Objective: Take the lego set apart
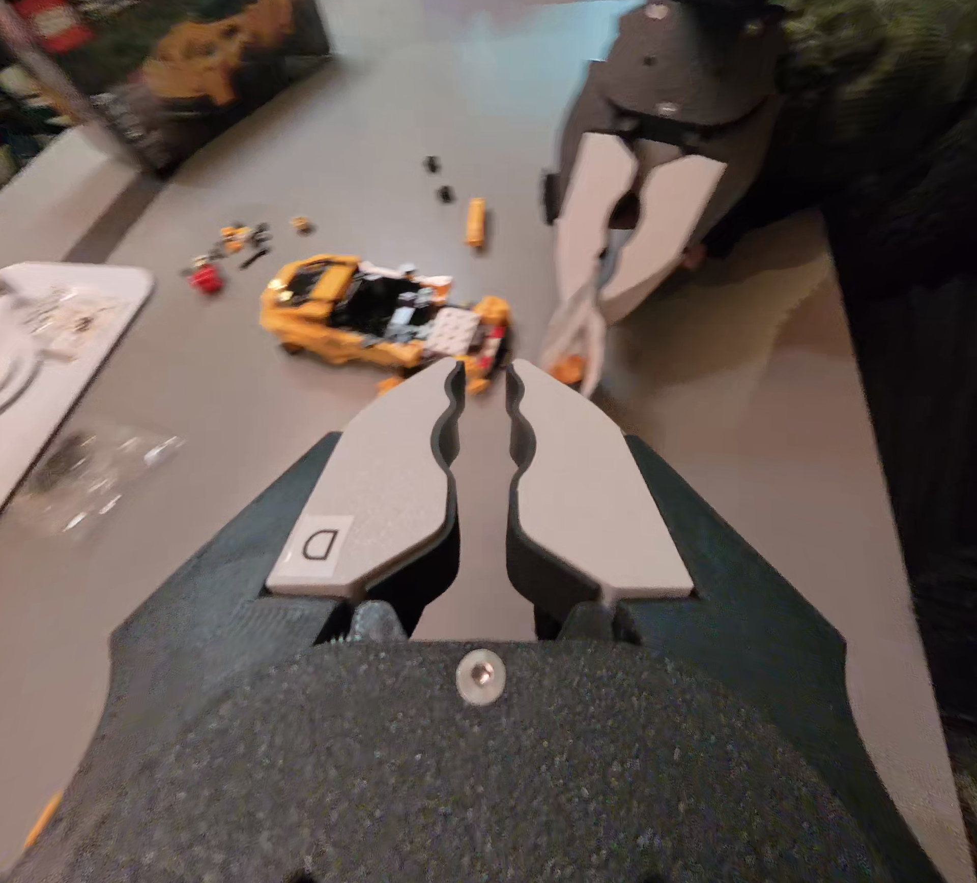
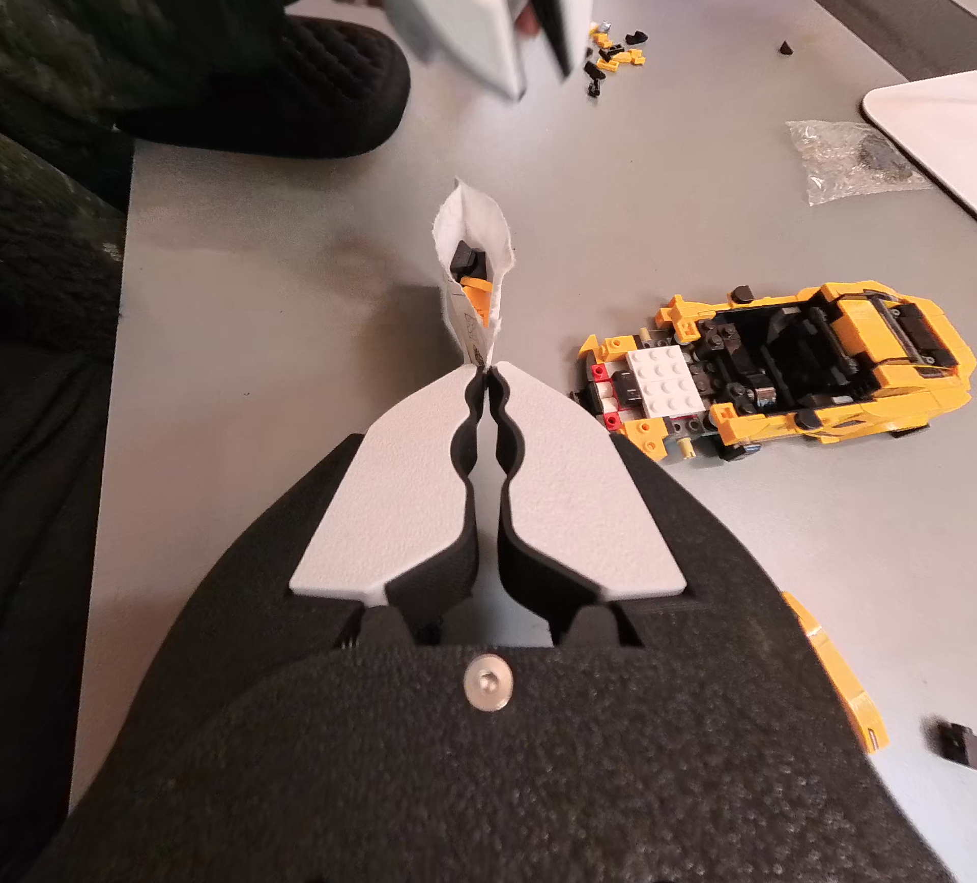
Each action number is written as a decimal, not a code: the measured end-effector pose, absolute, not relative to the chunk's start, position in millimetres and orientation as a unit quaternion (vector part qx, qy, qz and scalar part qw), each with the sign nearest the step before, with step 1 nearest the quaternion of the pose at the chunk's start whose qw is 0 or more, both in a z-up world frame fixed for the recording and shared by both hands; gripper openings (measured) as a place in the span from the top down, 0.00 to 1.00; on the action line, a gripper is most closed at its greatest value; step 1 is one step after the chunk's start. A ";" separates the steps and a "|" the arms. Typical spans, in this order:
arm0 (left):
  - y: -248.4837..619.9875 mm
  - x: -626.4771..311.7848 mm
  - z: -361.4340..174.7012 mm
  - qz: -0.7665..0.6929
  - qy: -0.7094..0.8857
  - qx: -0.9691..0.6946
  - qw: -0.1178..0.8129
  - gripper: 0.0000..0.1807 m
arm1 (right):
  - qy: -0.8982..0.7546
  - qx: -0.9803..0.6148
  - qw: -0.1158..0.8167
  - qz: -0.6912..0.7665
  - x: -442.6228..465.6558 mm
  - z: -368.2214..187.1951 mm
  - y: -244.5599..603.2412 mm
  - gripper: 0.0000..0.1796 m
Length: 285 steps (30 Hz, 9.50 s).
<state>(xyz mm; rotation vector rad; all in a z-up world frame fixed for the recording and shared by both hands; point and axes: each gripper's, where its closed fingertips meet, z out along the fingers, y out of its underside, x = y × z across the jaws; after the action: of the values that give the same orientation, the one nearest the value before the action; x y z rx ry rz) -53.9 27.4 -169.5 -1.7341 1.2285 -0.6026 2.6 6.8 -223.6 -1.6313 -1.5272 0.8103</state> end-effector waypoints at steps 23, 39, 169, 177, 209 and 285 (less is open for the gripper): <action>104.0 -238.4 -268.3 -0.069 0.226 -0.917 0.320 0.86 | -0.598 -0.634 0.377 0.315 3.3 -221.3 5.6 0.99; 70.0 -136.4 -199.6 -0.234 0.391 -0.778 0.434 0.92 | -0.596 -0.634 0.378 0.315 3.7 -221.1 6.1 0.99; 24.0 -62.7 -168.3 -0.299 0.485 -0.675 0.469 0.95 | -0.518 -0.577 0.453 0.439 17.5 -165.3 10.5 1.00; 100.3 -169.2 -175.2 -0.090 0.290 -0.796 0.524 0.99 | -0.515 -0.588 0.455 0.427 18.0 -168.7 15.3 1.00; 112.6 -281.6 -269.0 -0.057 0.123 -0.932 0.335 0.96 | -0.529 -0.584 0.445 0.425 14.8 -171.6 8.9 1.00; 115.7 -260.8 -268.7 -0.065 0.152 -0.921 0.353 0.96 | -0.533 -0.593 0.431 0.423 12.9 -179.8 9.2 1.00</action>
<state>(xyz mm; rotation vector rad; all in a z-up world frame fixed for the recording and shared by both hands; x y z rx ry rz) -260.8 115.7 -268.7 -2.3824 0.3933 -0.1679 12.9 9.2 -179.8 -1.4789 -1.3296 1.0552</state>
